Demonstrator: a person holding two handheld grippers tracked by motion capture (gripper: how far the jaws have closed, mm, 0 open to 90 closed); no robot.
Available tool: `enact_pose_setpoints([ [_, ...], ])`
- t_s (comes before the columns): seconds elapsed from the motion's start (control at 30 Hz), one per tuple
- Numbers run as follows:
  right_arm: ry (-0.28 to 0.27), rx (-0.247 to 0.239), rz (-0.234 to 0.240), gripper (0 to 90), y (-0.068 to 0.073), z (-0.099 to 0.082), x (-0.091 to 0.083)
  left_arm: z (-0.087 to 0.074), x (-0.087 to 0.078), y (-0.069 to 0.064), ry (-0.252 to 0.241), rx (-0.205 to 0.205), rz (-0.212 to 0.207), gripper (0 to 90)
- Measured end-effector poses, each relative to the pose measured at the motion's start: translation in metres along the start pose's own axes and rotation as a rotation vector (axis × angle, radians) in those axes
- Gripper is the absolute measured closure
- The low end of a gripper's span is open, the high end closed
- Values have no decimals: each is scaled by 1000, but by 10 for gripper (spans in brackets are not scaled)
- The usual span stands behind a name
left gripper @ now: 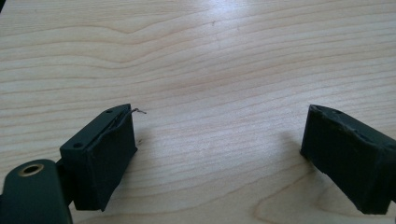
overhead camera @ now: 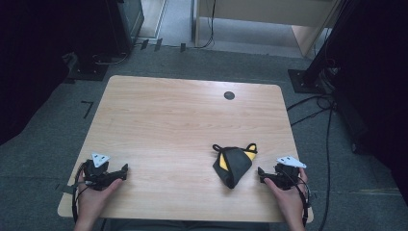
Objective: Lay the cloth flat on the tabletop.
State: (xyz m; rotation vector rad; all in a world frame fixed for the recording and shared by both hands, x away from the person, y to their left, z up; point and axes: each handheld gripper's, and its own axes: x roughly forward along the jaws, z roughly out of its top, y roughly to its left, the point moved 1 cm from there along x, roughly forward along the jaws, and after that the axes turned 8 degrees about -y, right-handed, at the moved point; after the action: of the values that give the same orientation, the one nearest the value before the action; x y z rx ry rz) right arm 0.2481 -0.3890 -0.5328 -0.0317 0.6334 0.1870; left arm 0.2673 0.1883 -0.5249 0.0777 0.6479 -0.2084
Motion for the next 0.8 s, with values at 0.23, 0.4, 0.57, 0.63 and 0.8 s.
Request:
enact_pose_setpoints([
  [0.23, -26, 29, -18, 176, 4, 3, -10, 3, 1, 1, 22, 10, -8, 98],
  [0.4, -93, 29, 48, 179, 26, 18, -23, 7, 0, 0, 31, -28, -6, 129],
  [0.57, -114, 5, 109, 200, 51, 30, -29, 17, 0, -11, 27, -15, -15, 129],
  [0.63, -123, 4, 131, 201, 58, 36, -28, 20, -1, -17, 16, -5, -28, 129],
  [0.8, -115, -1, 173, 158, 69, 43, -22, 27, -1, -29, 6, 11, -56, 129],
])
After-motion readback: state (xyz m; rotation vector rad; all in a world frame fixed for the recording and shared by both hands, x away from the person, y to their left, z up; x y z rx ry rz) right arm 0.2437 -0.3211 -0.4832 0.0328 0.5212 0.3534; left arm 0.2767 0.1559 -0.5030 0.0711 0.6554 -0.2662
